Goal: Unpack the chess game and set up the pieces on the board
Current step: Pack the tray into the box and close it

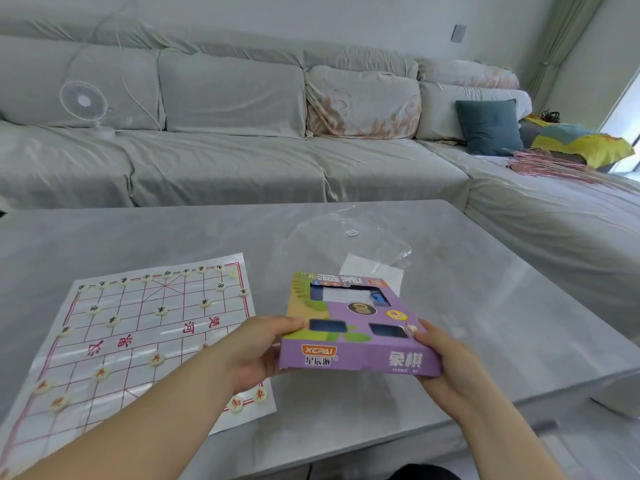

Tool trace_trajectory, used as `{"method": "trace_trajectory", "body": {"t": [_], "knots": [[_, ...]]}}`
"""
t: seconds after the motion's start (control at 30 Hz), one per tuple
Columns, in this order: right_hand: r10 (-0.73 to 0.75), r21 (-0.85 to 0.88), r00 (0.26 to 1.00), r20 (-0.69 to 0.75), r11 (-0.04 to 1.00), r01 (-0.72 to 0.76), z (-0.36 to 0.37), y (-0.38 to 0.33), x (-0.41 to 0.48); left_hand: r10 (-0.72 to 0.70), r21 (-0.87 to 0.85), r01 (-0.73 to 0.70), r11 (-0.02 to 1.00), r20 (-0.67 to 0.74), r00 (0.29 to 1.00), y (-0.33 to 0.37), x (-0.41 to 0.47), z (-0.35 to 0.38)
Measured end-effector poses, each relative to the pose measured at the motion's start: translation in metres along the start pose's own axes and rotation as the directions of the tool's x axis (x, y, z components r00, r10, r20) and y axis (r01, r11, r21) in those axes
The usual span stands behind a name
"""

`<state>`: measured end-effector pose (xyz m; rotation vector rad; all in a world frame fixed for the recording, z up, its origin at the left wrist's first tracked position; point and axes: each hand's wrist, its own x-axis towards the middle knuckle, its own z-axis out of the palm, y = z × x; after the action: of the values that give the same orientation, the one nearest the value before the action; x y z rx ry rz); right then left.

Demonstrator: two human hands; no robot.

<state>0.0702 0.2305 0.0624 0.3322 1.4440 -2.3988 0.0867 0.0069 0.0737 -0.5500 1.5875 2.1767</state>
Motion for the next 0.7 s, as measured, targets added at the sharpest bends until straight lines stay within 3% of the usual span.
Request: {"method": "trace_trajectory", "body": {"t": [0.23,0.33,0.53,0.7], "knots": [[-0.154,-0.028,0.987,0.051,0.987,0.156,0.002,0.001,-0.004,0.038,0.065,-0.050,0.997,0.182,0.982,-0.003,-0.003,-0.010],[-0.207,-0.061,0.978,0.026,0.976,0.208,0.006,0.004,0.003,0.072,0.006,-0.075,0.997,0.241,0.968,-0.004,-0.005,-0.014],[-0.248,-0.091,0.963,0.110,0.962,0.258,0.047,0.010,0.026,0.210,-0.137,-0.207,0.969,0.009,0.978,0.011,-0.003,-0.040],[-0.222,-0.164,0.951,0.214,0.952,0.260,0.112,0.030,0.054,0.321,-0.202,-0.355,0.913,-0.185,0.929,0.027,-0.009,-0.092]]}}
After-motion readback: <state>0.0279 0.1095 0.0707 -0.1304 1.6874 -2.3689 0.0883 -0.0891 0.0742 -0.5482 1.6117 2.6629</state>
